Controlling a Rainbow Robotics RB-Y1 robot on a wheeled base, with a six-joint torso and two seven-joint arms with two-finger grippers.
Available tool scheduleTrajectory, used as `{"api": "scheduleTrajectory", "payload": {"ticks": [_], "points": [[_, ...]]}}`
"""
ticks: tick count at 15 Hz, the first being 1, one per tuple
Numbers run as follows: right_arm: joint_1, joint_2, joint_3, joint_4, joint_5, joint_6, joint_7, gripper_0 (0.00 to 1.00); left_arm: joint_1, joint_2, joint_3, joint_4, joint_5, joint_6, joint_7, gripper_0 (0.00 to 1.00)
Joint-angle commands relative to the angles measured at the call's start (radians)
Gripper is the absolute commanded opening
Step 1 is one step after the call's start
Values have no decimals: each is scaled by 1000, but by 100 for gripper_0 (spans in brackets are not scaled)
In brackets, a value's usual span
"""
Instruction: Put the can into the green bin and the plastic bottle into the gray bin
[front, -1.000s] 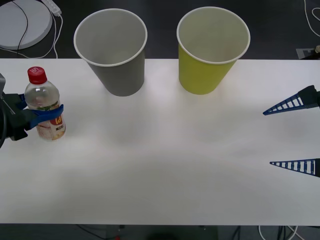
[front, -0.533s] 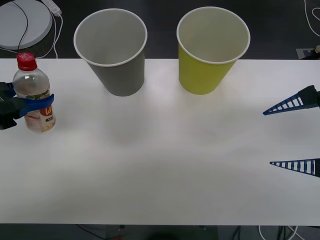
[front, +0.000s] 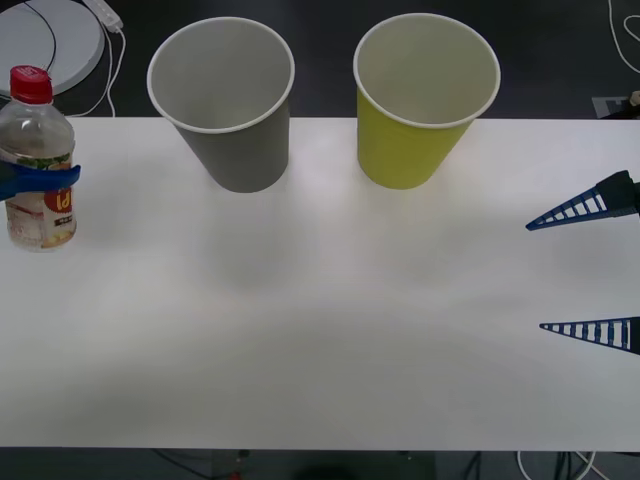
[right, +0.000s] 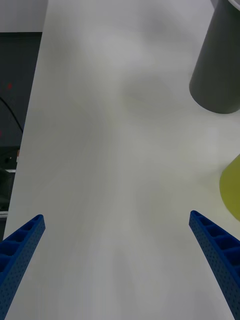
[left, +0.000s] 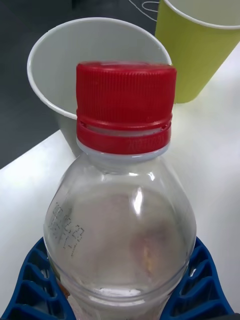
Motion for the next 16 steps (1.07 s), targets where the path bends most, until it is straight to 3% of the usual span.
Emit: {"api": "scheduleTrajectory", "payload": {"ticks": [1, 6, 8, 13, 16], "points": [[0, 0, 0, 0, 0, 0, 0, 100, -74, 57, -15, 75, 45, -66, 2, 0], [0, 0, 0, 0, 0, 0, 0, 100, -191, 201, -99, 188, 115, -101, -6, 0], [0, 0, 0, 0, 0, 0, 0, 100, -203, 226, -104, 191, 115, -109, -3, 0], [0, 0, 0, 0, 0, 0, 0, 100, -340, 253, -109, 234, 100, -256, 6, 0], [0, 0, 0, 0, 0, 0, 0, 100, -464, 266, -178, 289, 92, -328, 8, 0]]}}
